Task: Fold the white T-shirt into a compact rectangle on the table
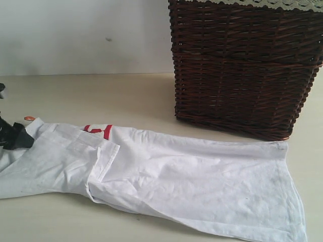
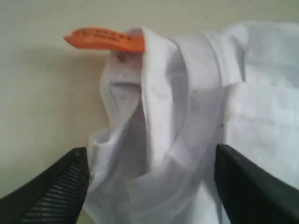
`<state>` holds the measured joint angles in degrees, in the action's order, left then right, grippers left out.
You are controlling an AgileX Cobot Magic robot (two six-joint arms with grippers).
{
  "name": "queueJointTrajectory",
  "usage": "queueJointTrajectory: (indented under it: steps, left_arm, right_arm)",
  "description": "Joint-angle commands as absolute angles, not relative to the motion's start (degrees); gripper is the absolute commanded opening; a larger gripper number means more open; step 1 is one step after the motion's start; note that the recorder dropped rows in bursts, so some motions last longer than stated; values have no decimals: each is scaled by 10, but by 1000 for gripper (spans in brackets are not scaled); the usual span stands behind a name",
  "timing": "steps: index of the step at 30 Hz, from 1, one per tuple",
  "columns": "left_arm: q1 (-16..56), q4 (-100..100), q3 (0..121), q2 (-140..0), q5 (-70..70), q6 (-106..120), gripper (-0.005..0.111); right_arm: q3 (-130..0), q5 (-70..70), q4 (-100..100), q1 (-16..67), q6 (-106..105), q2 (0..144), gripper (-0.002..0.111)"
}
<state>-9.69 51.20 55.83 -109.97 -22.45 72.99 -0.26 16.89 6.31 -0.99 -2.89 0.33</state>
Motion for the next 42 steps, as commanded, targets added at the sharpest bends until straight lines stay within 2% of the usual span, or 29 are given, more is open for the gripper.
queueJointTrajectory:
  steps: [1, 3, 4, 5, 6, 7, 12, 18, 24, 30, 32, 38, 40, 42]
  left_arm:
    - [-95, 481, 562, -1124, -260, 713, 71]
    - [-95, 481, 562, -1124, -249, 713, 62]
    - [-96, 478, 562, -1124, -245, 713, 48]
    - [-96, 468, 562, -1124, -245, 713, 28]
    - [-96, 461, 562, -1124, -246, 713, 18]
    - [-96, 448, 562, -1121, -253, 713, 0]
    - [-107, 439, 526, -1091, -255, 714, 0]
    - [-170, 443, 506, -1019, -276, 714, 0]
    - [-172, 439, 506, -1018, -356, 717, 0]
    - [-172, 437, 506, -1018, -357, 721, 1]
    - [-172, 435, 506, -1018, -358, 740, 8]
    - [-172, 435, 506, -1018, -358, 748, 49]
    - [-172, 435, 506, -1018, -358, 748, 54]
    - [-172, 438, 506, -1019, -358, 748, 54]
  right_arm:
    - [0, 162, 61, -13, -29, 0, 47]
    - [0, 162, 61, -13, -29, 0, 47]
    - [0, 162, 61, -13, -29, 0, 47]
    - [0, 162, 61, -13, -29, 0, 47]
    - [0, 162, 61, -13, -29, 0, 47]
    - [0, 162, 61, -13, -29, 0, 47]
    - [0, 162, 61, -13, -29, 0, 47]
    - [0, 162, 61, -13, -29, 0, 47]
    - [0, 162, 61, -13, -29, 0, 47]
    - [0, 162, 61, -13, -29, 0, 47]
    - [0, 162, 61, -13, -29, 0, 47]
    - [0, 162, 61, -13, -29, 0, 47]
    - [0, 162, 61, -13, -29, 0, 47]
    - [0, 162, 61, -13, -29, 0, 47]
